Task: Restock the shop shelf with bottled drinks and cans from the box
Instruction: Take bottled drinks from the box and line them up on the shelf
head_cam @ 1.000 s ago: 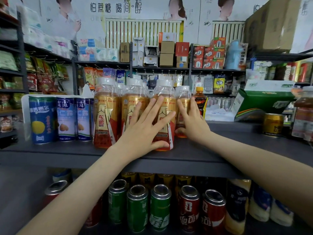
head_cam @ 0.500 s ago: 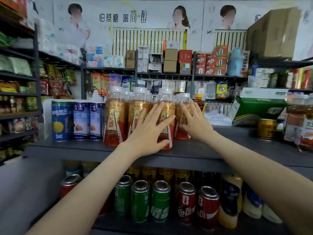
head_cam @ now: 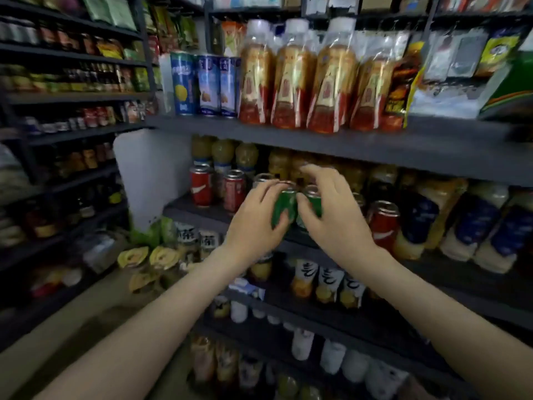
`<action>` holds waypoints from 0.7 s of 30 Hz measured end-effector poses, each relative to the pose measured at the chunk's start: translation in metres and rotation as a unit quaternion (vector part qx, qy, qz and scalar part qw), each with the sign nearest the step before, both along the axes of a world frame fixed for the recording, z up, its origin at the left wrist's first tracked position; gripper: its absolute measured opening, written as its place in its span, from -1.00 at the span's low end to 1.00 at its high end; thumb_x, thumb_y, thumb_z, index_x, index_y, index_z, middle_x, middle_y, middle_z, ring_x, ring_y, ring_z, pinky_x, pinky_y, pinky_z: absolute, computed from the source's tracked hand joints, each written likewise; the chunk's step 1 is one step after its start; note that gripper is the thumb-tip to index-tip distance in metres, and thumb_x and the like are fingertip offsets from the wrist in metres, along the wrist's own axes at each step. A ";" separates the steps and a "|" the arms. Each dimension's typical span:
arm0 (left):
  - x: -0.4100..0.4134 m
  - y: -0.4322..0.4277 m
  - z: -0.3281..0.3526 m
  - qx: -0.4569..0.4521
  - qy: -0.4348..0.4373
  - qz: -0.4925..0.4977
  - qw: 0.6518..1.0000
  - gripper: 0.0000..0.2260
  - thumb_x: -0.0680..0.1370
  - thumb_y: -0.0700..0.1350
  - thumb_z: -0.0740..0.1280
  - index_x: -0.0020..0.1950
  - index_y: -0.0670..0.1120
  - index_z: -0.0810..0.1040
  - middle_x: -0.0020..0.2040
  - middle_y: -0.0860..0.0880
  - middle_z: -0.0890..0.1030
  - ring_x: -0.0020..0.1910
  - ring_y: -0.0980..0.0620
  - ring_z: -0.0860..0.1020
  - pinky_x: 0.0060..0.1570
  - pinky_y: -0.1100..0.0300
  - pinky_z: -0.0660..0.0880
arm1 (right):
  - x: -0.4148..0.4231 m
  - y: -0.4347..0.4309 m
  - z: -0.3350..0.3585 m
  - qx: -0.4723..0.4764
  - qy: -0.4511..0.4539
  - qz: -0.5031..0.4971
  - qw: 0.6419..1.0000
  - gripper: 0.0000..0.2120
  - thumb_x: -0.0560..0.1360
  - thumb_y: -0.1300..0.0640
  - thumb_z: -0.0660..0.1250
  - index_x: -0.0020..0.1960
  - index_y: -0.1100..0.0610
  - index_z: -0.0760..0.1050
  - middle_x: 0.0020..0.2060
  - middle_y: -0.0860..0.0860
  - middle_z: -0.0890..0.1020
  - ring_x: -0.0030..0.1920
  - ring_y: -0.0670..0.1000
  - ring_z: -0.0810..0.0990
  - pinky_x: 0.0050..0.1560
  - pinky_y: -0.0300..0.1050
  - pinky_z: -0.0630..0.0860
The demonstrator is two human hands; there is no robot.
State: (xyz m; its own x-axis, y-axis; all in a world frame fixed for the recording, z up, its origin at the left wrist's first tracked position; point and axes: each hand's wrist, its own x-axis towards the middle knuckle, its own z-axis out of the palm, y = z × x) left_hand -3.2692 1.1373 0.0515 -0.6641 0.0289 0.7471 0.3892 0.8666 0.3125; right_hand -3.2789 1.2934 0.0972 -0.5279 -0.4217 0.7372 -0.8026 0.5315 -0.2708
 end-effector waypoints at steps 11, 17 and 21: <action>0.158 -0.149 -0.131 0.017 -0.245 0.217 0.945 -0.50 0.54 -0.07 0.31 0.45 -0.17 0.33 0.39 -0.13 0.38 0.36 -0.12 0.38 0.28 0.08 0.36 | 0.071 -0.182 -0.147 0.170 -0.135 0.178 0.960 -0.56 0.56 0.06 0.25 0.42 0.10 0.34 0.31 0.04 0.43 0.35 0.07 0.32 0.36 -0.02 0.30; 0.229 -0.273 -0.171 0.051 -0.312 0.304 0.899 -0.53 0.56 -0.03 0.26 0.45 -0.09 0.30 0.40 -0.09 0.37 0.36 -0.08 0.35 0.34 0.11 0.31 | 0.093 -0.325 -0.198 0.242 -0.198 0.251 0.916 -0.49 0.57 -0.02 0.23 0.47 0.05 0.22 0.36 0.00 0.34 0.38 0.01 0.26 0.29 -0.12 0.31; 0.270 -0.360 -0.193 0.061 -0.349 0.351 0.867 -0.54 0.58 -0.02 0.23 0.46 -0.08 0.28 0.41 -0.06 0.36 0.35 -0.04 0.35 0.28 0.18 0.30 | 0.108 -0.421 -0.229 0.286 -0.216 0.270 0.894 -0.49 0.57 0.00 0.23 0.47 0.09 0.21 0.34 0.02 0.35 0.38 0.04 0.27 0.31 -0.12 0.27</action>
